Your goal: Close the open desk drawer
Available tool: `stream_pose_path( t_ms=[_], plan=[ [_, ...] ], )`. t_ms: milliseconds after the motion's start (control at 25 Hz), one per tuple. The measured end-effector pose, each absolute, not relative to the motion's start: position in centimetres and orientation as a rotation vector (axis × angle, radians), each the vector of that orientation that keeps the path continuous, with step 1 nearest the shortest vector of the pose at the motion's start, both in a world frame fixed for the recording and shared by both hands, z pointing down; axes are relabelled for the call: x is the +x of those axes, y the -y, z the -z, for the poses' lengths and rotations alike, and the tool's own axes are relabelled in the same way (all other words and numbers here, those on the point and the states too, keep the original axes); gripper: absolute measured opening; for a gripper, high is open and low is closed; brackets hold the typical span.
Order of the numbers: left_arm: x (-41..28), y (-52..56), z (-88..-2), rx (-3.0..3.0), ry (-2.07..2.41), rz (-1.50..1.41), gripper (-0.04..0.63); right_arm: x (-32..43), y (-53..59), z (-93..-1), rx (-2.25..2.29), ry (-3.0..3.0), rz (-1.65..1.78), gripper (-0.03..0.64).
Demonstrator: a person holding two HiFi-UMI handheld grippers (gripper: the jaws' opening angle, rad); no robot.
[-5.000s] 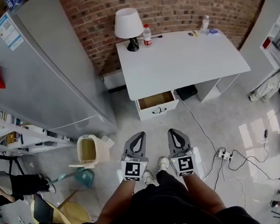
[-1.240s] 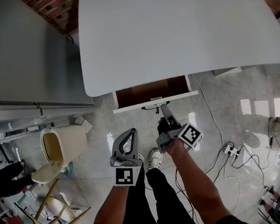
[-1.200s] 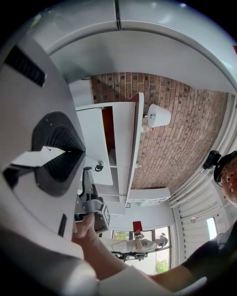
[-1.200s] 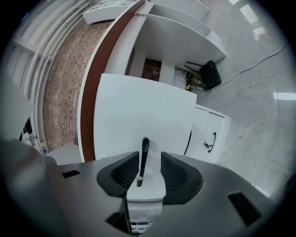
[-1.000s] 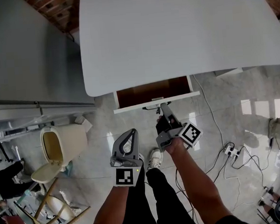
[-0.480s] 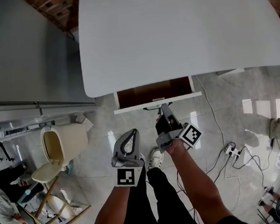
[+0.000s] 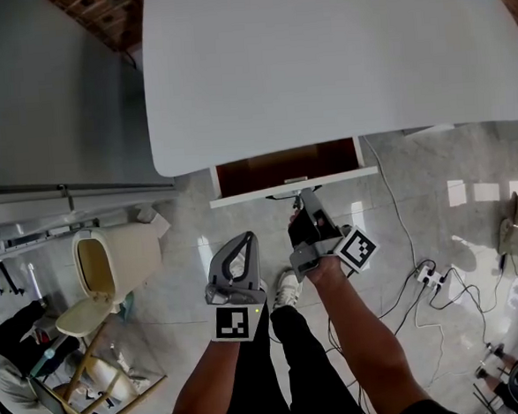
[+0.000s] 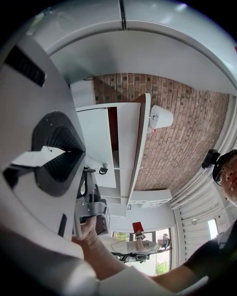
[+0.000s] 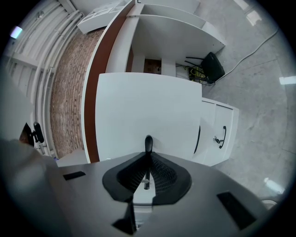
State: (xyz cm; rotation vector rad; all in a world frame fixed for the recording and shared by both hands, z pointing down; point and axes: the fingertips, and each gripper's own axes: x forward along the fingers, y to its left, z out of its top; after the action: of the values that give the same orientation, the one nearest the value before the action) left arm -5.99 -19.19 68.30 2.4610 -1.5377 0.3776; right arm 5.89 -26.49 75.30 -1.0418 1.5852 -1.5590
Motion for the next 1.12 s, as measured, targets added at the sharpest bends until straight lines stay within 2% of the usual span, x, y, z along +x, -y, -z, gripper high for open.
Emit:
stream_pose_path(
  t_ms=[1120],
  plan=[
    [-6.5,19.4,-69.1,2.471,1.521,-0.402,0.007,5.3,31.0,-75.4,-1.007,-1.532,1.543,0.043]
  ],
)
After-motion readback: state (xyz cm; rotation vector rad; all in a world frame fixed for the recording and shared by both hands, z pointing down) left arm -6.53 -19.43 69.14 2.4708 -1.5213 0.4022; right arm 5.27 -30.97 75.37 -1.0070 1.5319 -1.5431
